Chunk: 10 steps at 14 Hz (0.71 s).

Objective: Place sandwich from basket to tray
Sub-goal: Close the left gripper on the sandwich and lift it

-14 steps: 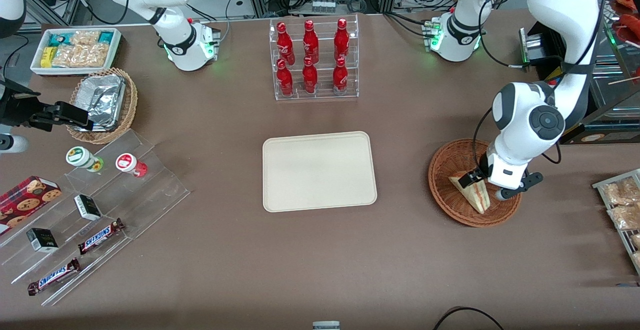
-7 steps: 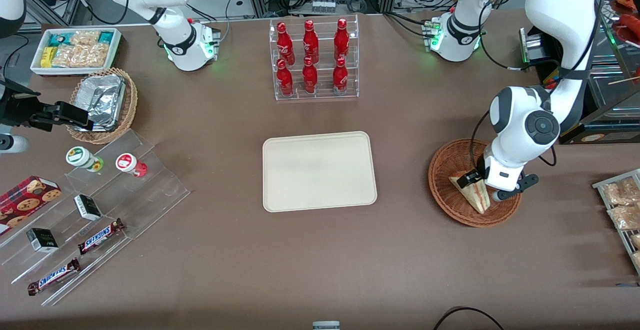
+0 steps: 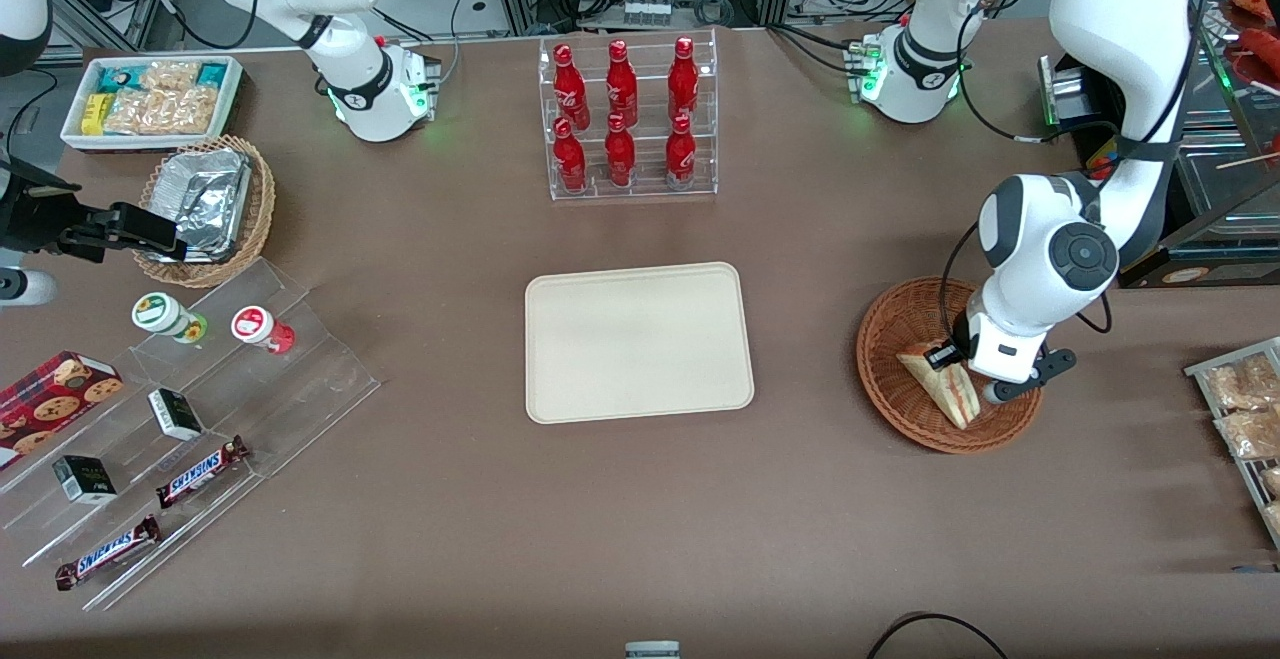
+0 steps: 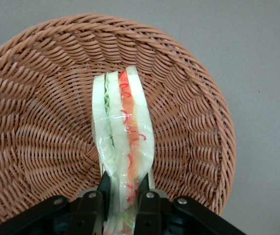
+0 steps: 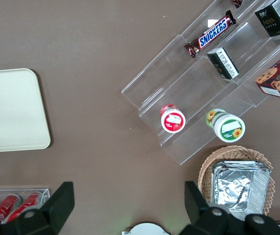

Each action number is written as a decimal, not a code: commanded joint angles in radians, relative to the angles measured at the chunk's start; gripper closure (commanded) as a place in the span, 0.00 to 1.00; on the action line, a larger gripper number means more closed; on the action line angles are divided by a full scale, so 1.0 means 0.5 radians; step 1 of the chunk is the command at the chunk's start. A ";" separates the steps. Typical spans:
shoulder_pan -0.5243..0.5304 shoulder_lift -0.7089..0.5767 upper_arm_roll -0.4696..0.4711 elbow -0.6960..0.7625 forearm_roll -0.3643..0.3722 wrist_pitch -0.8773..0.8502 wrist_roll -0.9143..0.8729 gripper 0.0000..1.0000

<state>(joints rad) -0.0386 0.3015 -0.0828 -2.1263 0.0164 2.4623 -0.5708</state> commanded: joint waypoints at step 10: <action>-0.291 -0.112 -0.065 0.724 0.007 -0.994 -0.091 1.00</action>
<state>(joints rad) -0.1405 0.2353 -0.1198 -1.8420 0.0165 2.0333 -0.5856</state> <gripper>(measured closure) 0.855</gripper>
